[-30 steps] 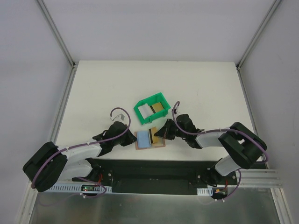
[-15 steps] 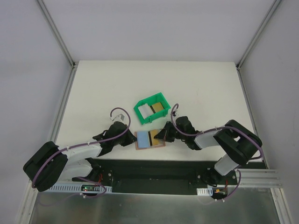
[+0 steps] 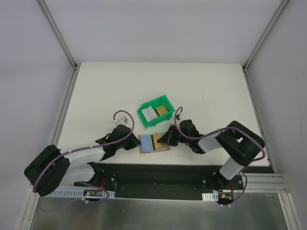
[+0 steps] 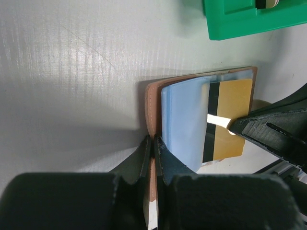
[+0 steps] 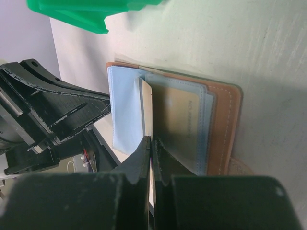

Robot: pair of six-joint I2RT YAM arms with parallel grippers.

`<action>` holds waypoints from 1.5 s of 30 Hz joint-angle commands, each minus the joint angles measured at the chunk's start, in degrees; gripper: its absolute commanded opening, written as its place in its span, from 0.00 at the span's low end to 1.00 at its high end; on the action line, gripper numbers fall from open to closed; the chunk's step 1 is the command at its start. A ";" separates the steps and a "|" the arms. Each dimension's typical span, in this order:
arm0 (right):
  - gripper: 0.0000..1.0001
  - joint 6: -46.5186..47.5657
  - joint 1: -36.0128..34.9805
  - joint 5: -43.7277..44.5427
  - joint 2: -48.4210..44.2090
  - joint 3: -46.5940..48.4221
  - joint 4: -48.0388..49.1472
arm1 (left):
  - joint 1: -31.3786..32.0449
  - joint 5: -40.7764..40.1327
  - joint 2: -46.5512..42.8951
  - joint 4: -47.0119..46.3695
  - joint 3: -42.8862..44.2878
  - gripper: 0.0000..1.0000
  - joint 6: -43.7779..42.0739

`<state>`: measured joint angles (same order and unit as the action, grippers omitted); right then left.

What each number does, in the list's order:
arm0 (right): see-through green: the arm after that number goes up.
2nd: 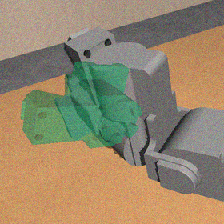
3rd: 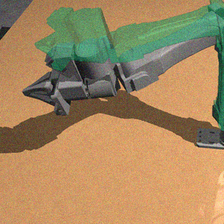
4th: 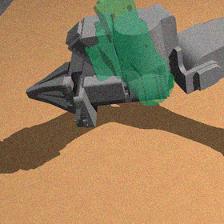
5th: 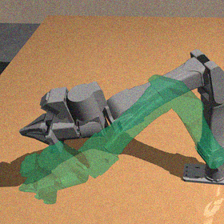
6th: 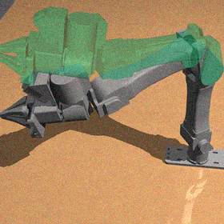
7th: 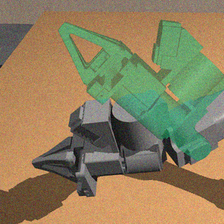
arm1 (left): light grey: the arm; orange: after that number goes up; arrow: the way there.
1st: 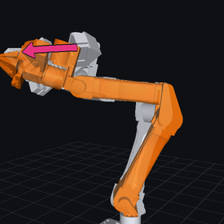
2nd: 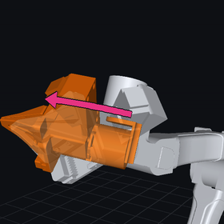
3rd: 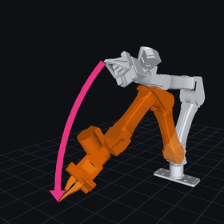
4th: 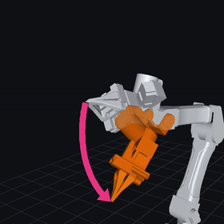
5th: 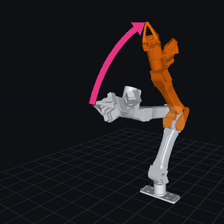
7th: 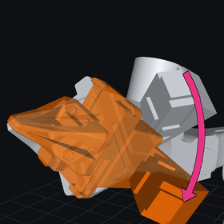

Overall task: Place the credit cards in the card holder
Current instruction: Insert the credit card into the card holder.

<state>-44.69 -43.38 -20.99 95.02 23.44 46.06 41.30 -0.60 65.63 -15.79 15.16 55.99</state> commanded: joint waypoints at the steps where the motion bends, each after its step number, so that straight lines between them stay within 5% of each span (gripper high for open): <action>1: 0.01 0.21 -0.48 4.55 -4.65 -2.26 -4.82 | 0.45 -0.45 0.47 0.59 -0.74 0.00 -0.44; 3: 0.01 2.40 -0.83 5.00 -4.59 0.10 -10.01 | 0.36 -0.63 0.03 0.41 -0.92 0.00 -0.35; 19: 0.03 -2.34 -2.86 1.48 3.94 5.03 -4.22 | 0.45 -0.19 0.55 -0.20 -0.92 0.00 -0.53; 22: 0.16 -0.59 -2.86 2.71 1.76 5.21 -6.94 | 0.45 -0.10 0.56 -0.38 -0.74 0.00 -0.70; 28: 0.48 10.04 -3.03 12.37 -9.05 9.77 -29.78 | 0.45 -0.37 -0.41 -0.20 -1.01 0.00 -0.79; 45: 0.41 11.11 -5.58 5.44 -2.39 15.31 -29.63 | 0.45 -0.19 -0.32 -0.20 -0.83 0.00 -1.05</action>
<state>-34.87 -47.72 -14.13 91.48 37.17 18.74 41.32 -0.54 65.58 -16.51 15.03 55.94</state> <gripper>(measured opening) 0.421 0.006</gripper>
